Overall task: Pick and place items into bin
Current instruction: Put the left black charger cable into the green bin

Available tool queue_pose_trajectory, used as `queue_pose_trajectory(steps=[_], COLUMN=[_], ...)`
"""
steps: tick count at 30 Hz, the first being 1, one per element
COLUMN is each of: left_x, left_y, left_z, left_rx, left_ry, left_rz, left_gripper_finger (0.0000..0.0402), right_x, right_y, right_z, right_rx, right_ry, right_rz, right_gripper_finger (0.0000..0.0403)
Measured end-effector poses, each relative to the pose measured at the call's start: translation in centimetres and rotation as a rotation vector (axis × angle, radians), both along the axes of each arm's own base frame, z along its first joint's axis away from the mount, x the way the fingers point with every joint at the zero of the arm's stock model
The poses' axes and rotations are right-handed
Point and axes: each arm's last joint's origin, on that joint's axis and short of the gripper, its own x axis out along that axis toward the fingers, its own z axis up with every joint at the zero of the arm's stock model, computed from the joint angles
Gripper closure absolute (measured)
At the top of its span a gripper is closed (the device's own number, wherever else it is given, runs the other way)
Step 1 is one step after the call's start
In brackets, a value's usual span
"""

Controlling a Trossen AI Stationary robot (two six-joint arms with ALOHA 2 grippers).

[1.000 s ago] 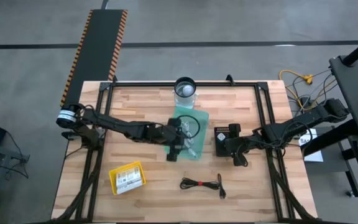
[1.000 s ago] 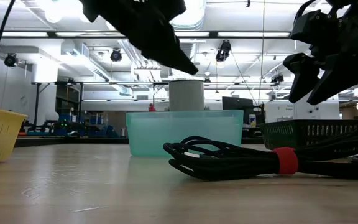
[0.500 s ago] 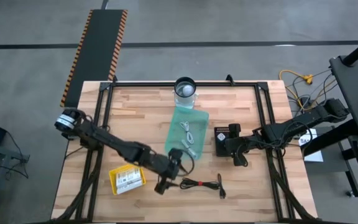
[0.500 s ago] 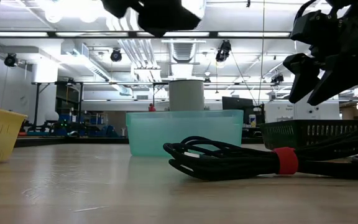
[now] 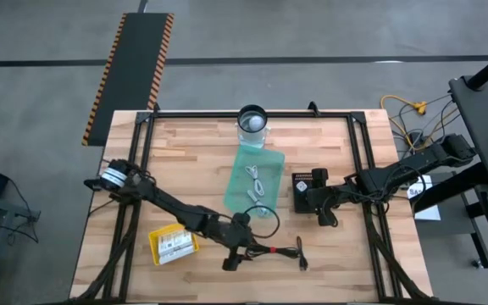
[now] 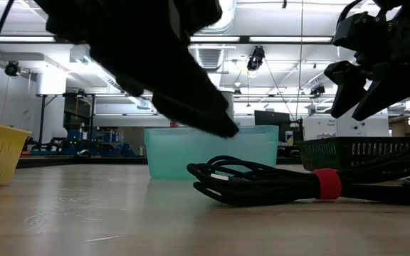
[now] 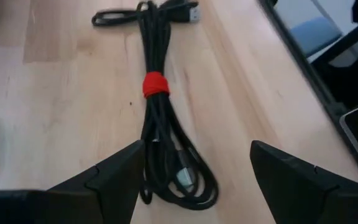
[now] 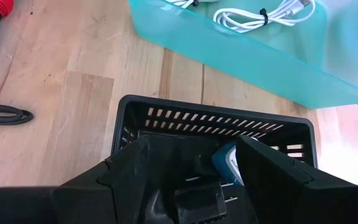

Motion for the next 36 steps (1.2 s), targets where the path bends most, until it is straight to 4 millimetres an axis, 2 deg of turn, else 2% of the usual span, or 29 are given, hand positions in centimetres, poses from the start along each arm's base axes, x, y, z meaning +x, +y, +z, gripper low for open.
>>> queue_pose_trajectory(steps=[8, 14, 19, 22, 27, 36], left_x=[0.9, 0.9, 0.8, 0.8, 0.9, 0.9], left_y=[0.8, 1.0, 0.8, 0.8, 0.9, 0.9], left_z=[-1.6, -1.8, -1.9, -2.6, -3.5, -3.0], left_rx=[0.036, 0.018, -0.023, -0.016, -0.001, 0.059], left_ry=[0.002, 0.018, 0.043, 0.07, 0.092, 0.055], left_rz=[0.071, 0.109, 0.07, 0.059, 0.049, -0.016], left_gripper_finger=[0.0128, 0.0128, 0.0128, 0.0139, 0.0192, 0.0347], right_x=[0.0, 0.0, 0.0, 0.0, 0.0, 0.0], right_y=[0.0, 0.0, 0.0, 0.0, 0.0, 0.0], right_z=[0.0, 0.0, 0.0, 0.0, 0.0, 0.0], right_rx=[0.0, 0.0, -0.002, -0.002, -0.002, -0.001], right_ry=[0.0, 0.0, 0.001, 0.0, 0.001, -0.001], right_rz=[0.0, 0.001, 0.003, 0.002, 0.003, 0.002], right_gripper_finger=[0.0179, 0.0179, 0.0179, 0.0179, 0.0179, 0.0179])
